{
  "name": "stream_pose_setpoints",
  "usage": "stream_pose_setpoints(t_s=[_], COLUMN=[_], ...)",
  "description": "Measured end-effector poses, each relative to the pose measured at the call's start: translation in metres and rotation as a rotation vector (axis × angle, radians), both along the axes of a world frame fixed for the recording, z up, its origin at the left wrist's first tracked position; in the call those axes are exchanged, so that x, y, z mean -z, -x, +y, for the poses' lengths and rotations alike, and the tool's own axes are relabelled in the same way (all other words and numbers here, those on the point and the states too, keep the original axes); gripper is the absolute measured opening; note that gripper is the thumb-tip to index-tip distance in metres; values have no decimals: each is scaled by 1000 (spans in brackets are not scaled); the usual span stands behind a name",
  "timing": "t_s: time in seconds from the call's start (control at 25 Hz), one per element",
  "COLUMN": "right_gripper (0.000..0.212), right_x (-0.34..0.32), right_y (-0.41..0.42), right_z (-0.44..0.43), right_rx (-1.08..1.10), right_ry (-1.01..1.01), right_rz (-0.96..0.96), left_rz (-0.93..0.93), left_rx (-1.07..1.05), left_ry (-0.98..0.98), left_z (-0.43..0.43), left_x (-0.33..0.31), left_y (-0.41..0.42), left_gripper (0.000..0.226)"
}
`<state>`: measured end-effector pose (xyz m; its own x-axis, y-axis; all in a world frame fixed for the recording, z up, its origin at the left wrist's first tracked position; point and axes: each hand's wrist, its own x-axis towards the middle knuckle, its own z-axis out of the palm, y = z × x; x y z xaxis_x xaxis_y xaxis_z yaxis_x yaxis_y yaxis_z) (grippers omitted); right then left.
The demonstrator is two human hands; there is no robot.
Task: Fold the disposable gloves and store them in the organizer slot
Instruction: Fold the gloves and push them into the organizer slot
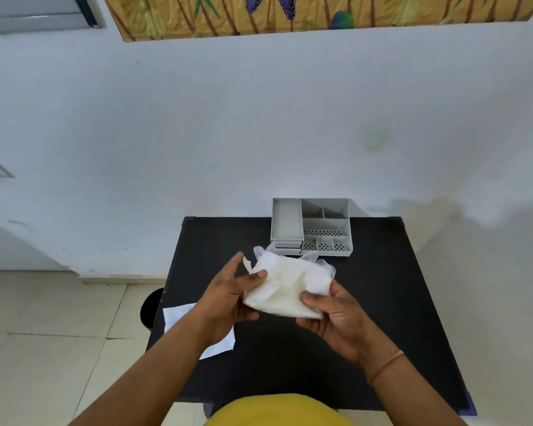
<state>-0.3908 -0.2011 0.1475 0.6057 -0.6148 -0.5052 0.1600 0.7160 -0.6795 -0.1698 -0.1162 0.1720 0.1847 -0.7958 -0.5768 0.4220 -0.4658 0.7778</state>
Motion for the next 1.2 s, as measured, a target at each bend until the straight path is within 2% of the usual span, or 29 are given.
stream_pose_setpoints(t_s=[0.12,0.2,0.32,0.4,0.44,0.56,0.68,0.76,0.84,0.92,0.96,1.08,1.2], right_gripper=[56,57,62,43,36,47,23,48,62,64,64,64,53], right_x=[-3,-5,-12,-17,-20,-23,-22,-22,-24,-26,-27,-32,-37], right_y=[-3,-5,-3,2,4,9,6,3,2,1,1,7,14], right_z=[0,1,0,-3,-4,-8,-8,-8,-9,-9,-9,-9,-11], right_rx=[-61,-110,-127,-103,-88,-41,-2,15,35,39,44,9,-111], right_ry=[42,125,220,218,181,110,295,361,358,352,347,321,365], right_rz=[30,64,91,85,82,169,308,342,349,341,327,274,322], left_rz=[213,247,37,-109,-147,-171,-222,-307,-329,-277,-263,-249,-121], left_rx=[75,74,89,110,114,142,203,260,263,242,242,279,314], left_ry=[-94,-95,-15,25,44,119,200,232,261,253,233,178,141], left_z=[7,10,9,4,2,-4,-9,-12,-15,-16,-16,-16,-18], left_x=[12,15,15,16,16,14,3,-1,-7,-15,-18,-19,-19], left_y=[-3,1,4,2,-1,-4,-3,-2,0,-1,-1,-4,-6], left_gripper=[62,53,52,53,53,57,76,83,68,44,39,42,50])
